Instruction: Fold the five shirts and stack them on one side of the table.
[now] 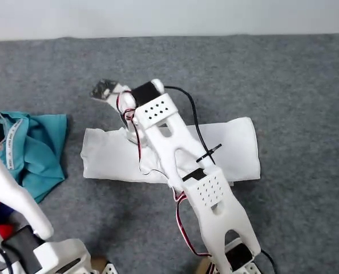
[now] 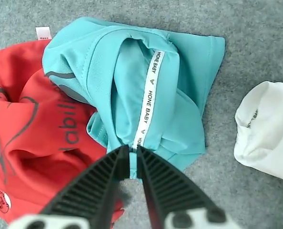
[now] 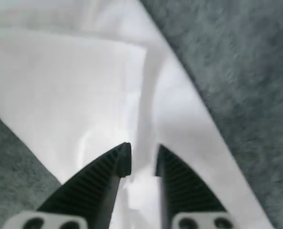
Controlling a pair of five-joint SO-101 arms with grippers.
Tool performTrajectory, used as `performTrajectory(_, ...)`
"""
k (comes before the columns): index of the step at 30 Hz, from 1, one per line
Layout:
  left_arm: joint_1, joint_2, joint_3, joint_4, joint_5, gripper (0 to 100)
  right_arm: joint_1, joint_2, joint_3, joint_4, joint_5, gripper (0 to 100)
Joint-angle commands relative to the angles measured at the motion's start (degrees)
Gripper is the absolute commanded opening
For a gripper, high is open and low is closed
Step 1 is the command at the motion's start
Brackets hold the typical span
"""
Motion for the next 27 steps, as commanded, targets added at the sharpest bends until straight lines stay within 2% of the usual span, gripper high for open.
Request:
performTrajectory(1, 0.0, -2.46, -0.48, 1.14, -1.32, 4, -0.48, -6.73, 4.31, 2.51, -0.62, 1.6)
performTrajectory(10, 0.09, -2.2, -0.48, 1.14, -1.67, 4, -0.31, -9.27, 17.05, 2.24, -0.7, 1.1)
performTrajectory(22, 0.26, -2.37, -0.48, 1.05, -1.67, 4, -1.45, -12.62, 4.75, 1.63, -0.62, 1.5)
performTrajectory(27, 0.35, -2.37, -0.48, 1.05, -1.67, 4, -2.59, -9.01, 4.22, -1.54, -0.62, 1.5)
